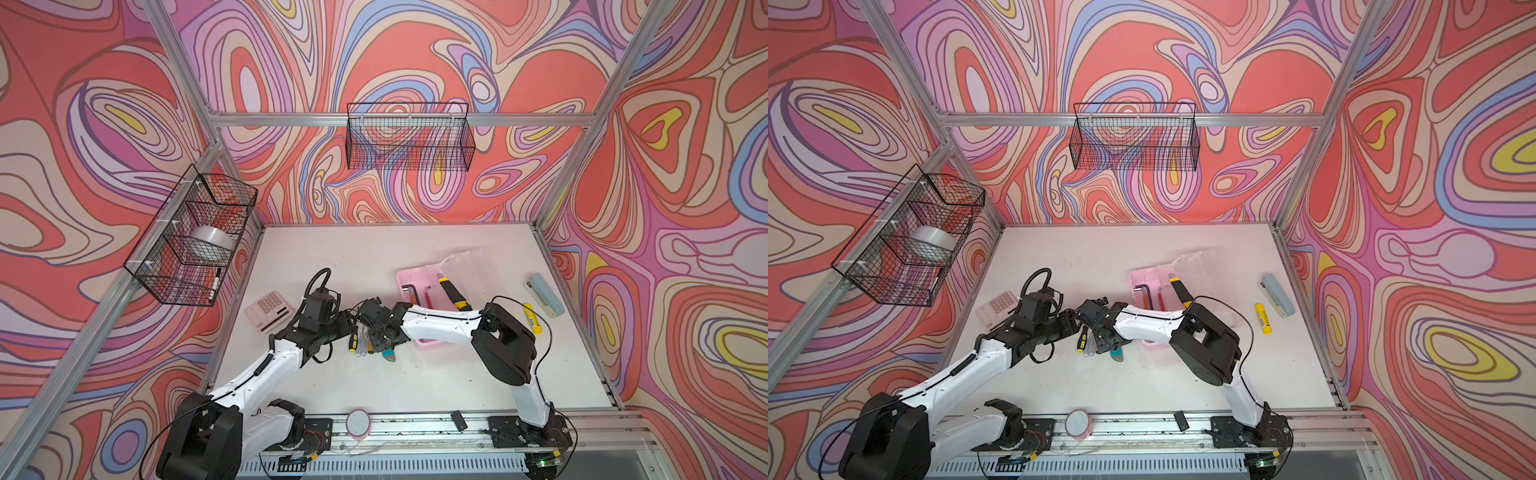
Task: Pack the tool kit
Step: 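Lower the right gripper onto the teal utility knife and grasp it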
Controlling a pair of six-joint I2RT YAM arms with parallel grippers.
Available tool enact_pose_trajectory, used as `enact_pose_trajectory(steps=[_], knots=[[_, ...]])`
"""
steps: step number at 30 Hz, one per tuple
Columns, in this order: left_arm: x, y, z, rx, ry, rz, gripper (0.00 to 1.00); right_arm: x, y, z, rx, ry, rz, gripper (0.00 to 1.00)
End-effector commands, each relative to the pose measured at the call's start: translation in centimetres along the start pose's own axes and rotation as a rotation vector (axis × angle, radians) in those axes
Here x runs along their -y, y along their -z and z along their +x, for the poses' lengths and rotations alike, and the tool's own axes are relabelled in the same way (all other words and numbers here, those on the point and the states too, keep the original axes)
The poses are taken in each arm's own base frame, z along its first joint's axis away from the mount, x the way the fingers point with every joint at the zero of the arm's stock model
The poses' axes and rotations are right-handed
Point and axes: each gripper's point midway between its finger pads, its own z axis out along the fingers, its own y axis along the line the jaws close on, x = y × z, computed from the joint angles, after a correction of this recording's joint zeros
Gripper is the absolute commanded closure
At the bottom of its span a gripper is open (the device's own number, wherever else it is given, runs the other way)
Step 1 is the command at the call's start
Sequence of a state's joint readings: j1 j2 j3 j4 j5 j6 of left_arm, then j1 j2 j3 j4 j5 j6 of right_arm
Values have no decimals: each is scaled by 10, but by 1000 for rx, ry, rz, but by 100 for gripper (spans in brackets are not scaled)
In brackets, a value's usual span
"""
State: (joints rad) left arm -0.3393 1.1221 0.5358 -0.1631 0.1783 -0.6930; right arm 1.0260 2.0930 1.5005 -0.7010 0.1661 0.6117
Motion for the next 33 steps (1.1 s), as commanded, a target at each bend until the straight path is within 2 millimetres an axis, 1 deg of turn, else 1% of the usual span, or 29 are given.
enact_pose_trajectory(steps=[1,4,6,10,12,16,22,33], knots=[[-4,-2,-2,13,13,-8,47,6,-8,0,-11,14,39,53],[-4,-3,-2,12,11,-9,46,7,-9,1,-11,9,40,56],[-4,-3,-1,12,12,-11,47,7,-9,1,-10,9,42,56],[-5,-5,-1,8,15,-12,46,8,-8,1,-9,8,44,62],[-4,-5,-1,7,13,-11,46,8,-7,2,-10,9,42,68],[-5,-6,-1,6,15,-14,47,9,-4,3,-9,4,43,69],[-4,-5,-2,15,14,-13,47,10,11,-2,12,2,31,71],[-5,-6,-2,13,16,-13,46,9,47,-13,60,10,2,74]])
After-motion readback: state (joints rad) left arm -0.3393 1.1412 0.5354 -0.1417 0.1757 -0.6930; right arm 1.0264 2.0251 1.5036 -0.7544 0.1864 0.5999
